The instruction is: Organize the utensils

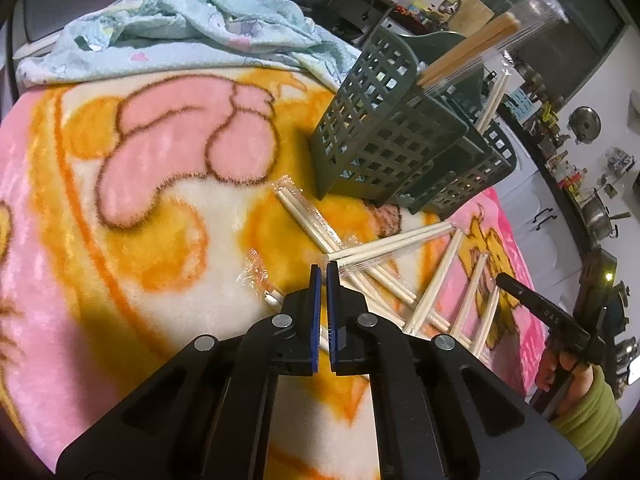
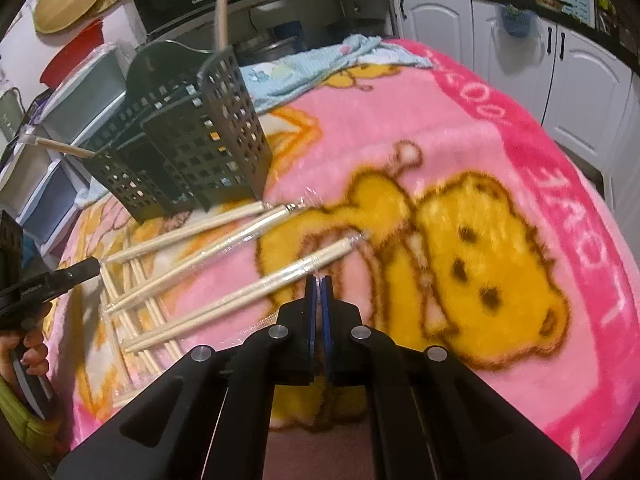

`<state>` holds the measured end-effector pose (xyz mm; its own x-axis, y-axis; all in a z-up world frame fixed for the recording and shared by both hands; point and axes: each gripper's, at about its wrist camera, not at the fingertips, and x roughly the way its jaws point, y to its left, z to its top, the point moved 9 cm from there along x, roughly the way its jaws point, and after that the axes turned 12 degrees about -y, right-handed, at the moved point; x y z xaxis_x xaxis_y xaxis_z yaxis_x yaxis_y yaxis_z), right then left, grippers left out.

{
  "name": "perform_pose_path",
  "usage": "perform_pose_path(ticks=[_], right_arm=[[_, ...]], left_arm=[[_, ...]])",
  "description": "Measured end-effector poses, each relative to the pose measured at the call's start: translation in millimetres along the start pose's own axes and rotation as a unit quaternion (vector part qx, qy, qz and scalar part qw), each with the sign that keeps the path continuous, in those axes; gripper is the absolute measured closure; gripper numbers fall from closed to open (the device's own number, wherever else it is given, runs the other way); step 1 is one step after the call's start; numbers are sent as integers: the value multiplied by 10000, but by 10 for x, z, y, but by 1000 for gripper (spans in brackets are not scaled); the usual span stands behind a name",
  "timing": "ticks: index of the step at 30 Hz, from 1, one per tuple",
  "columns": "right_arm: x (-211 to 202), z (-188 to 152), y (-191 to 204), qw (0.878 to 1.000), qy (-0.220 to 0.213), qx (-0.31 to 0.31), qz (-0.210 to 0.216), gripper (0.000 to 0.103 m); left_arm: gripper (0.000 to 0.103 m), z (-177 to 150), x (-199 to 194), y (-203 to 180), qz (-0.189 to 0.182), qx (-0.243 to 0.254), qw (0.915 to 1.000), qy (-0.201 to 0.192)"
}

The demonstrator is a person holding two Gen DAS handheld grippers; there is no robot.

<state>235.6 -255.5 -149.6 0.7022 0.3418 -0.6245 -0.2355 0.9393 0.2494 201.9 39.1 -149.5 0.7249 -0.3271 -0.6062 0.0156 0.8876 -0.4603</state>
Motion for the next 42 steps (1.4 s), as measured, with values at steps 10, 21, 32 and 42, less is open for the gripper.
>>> perform_pose_path(ticks=[10,21,32,42], right_arm=[[-146,148,183,9993,-270,-227,92,101],[-521,488,541,9943,-833,-471,466,101],[-907,830,985,9840,-1318,-736,951,101],[-1126,1064,1319,9736,-1629,-1007,1243,101]], left_arm=[[102,9,-39,126,23,-163,9999,17],[99,-61,109,146,66,-261,9993,262],[95,-80,200,109,-10,-286,9989,377],[101,20,19,45,-118,-156,9997,176]])
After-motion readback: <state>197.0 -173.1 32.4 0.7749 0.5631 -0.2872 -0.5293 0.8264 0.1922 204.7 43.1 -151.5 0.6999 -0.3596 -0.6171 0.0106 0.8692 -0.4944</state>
